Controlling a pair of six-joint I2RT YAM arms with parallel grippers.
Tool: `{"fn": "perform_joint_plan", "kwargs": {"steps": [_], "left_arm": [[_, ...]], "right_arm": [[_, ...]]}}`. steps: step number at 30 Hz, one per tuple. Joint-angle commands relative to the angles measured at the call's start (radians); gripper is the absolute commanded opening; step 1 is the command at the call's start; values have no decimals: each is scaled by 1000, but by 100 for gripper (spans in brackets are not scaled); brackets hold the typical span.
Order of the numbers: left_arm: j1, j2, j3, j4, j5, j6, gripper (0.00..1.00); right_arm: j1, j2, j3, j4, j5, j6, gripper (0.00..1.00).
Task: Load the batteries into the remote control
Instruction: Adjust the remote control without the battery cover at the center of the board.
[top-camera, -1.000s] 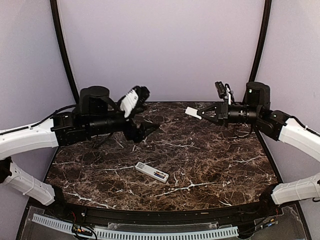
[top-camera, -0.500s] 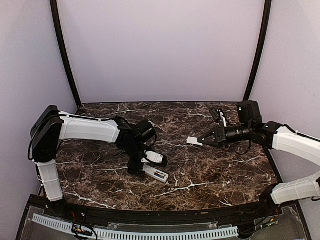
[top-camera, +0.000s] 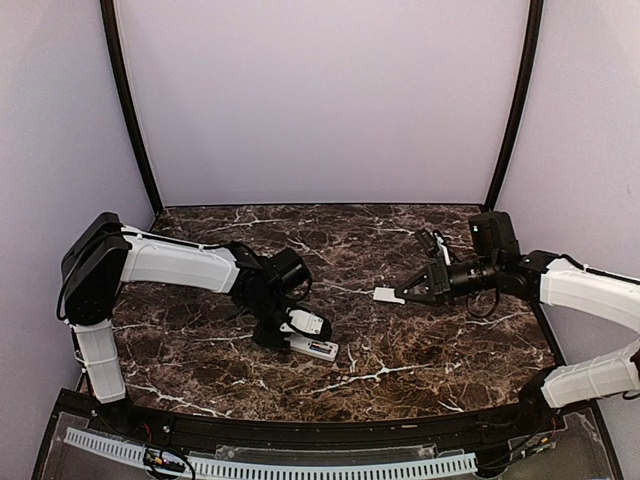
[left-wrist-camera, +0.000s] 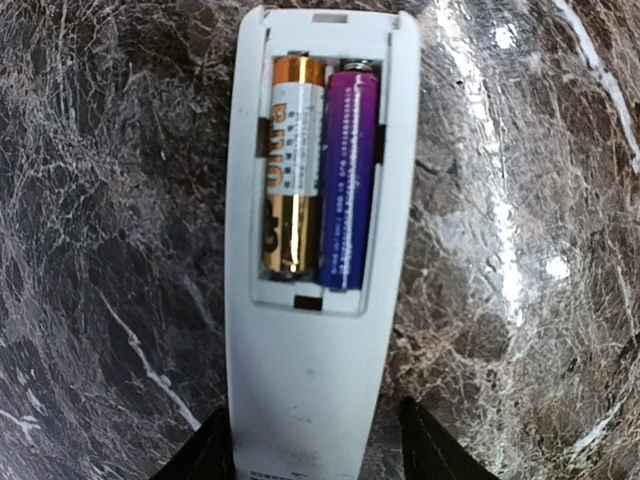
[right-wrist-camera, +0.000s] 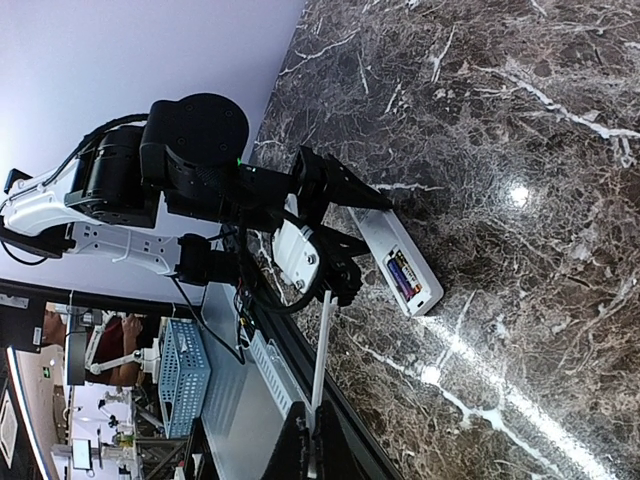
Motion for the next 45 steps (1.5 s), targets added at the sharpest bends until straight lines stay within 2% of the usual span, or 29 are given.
{"fn": "perform_joint_plan", "kwargs": {"steps": [1,6,10,18,28,30,34,35,37,41,45], "left_arm": [[-7,19,-26,-18,5,-69,50],[-23,19,-27,-39,28,-167,42],[-81,20,-36,-26,32,-256,36],[-191,53,-21,-45,79,-415,38],[-192,62,5,-88,130,-469,41],[-193,62,3,-86,146,-462,46],[-176,46,-11,-65,145,-466,62],[-162,32,-15,-60,141,-473,71],[-142,9,-25,-41,139,-483,81],[-118,-103,-68,24,136,-489,84],[-115,-212,-134,117,129,-543,83]], "right_arm": [[-5,23,-11,19,-25,-12,0],[-5,35,-13,-13,-26,-29,0],[-5,56,-31,-30,-35,-43,0],[-5,109,-72,-20,-73,-62,0],[-6,234,-50,42,-128,-80,0],[-5,266,-37,45,-139,-93,0],[-5,336,6,35,-163,-129,0],[-5,357,21,34,-173,-138,0],[-5,390,52,29,-184,-152,0],[4,468,135,-24,-204,-207,0],[48,551,240,-120,-227,-298,0]]}}
